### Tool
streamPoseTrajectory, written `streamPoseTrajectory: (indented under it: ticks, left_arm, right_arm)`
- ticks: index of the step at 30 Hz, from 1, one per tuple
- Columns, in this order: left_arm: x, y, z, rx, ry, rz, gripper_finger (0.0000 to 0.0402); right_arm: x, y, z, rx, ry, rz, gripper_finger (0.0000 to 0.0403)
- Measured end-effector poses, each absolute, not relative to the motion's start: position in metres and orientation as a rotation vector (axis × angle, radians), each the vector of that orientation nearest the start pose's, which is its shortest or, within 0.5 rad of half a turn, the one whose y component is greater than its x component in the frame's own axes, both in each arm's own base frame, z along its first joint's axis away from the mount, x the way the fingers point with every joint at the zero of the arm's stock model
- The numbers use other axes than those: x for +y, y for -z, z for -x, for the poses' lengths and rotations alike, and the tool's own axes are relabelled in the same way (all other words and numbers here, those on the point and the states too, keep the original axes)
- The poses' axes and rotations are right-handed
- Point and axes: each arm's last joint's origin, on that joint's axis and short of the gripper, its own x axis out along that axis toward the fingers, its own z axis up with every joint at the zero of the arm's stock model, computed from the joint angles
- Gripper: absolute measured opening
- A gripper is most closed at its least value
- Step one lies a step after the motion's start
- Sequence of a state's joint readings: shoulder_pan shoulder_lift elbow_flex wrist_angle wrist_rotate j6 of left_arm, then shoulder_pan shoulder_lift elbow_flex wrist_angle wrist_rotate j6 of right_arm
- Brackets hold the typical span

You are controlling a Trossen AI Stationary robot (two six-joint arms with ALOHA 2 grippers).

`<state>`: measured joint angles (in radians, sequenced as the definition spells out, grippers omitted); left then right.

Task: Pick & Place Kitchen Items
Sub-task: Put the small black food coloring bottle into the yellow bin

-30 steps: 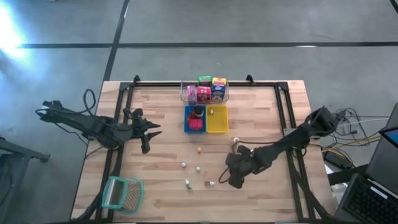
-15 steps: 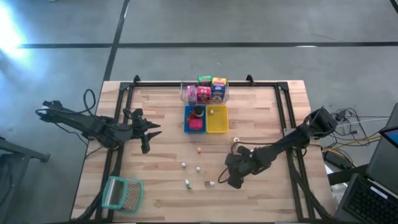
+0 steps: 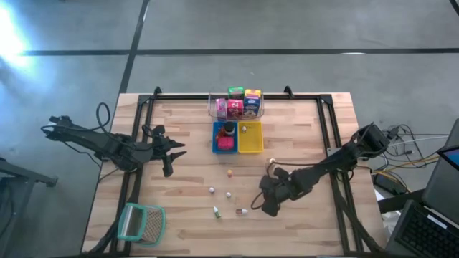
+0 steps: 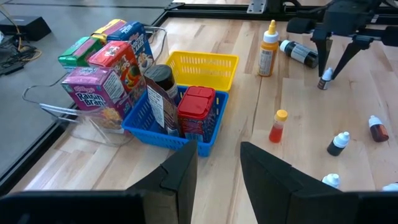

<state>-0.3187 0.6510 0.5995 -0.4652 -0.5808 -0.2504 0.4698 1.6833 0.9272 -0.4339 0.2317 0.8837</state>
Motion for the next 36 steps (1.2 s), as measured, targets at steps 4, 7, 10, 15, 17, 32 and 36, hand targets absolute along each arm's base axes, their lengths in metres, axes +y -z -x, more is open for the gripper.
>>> streamPoseTrajectory:
  ticks: [4, 7, 10, 15, 17, 32, 36]
  left_arm:
    - [-0.028, -0.265, -0.136, 0.430, -0.312, 0.019, 0.0129]
    - [-0.028, -0.265, -0.136, 0.430, -0.312, 0.019, 0.0129]
    - [-0.028, -0.265, -0.136, 0.430, -0.312, 0.019, 0.0129]
    - [-0.028, -0.265, -0.136, 0.430, -0.312, 0.019, 0.0129]
    - [-0.028, -0.265, -0.136, 0.430, -0.312, 0.019, 0.0129]
    - [-0.028, -0.265, -0.136, 0.430, -0.312, 0.019, 0.0129]
    - [-0.028, -0.265, -0.136, 0.430, -0.312, 0.019, 0.0129]
  right_arm:
    - [0.130, -0.153, -0.276, 1.097, 0.292, -0.385, 0.0070]
    - [0.129, -0.154, -0.277, 1.104, 0.278, -0.402, 0.0061]
    - [0.127, -0.157, -0.279, 1.083, 0.263, -0.419, 0.0061]
    - [0.117, -0.171, -0.289, 1.017, 0.202, -0.455, 0.0069]
    - [0.111, -0.178, -0.294, 0.999, 0.192, -0.442, 0.0068]
    - [0.026, -0.240, -0.334, 0.921, 0.271, -0.355, 0.0067]
    - [-0.006, -0.243, -0.335, 0.915, 0.362, -0.396, 0.0062]
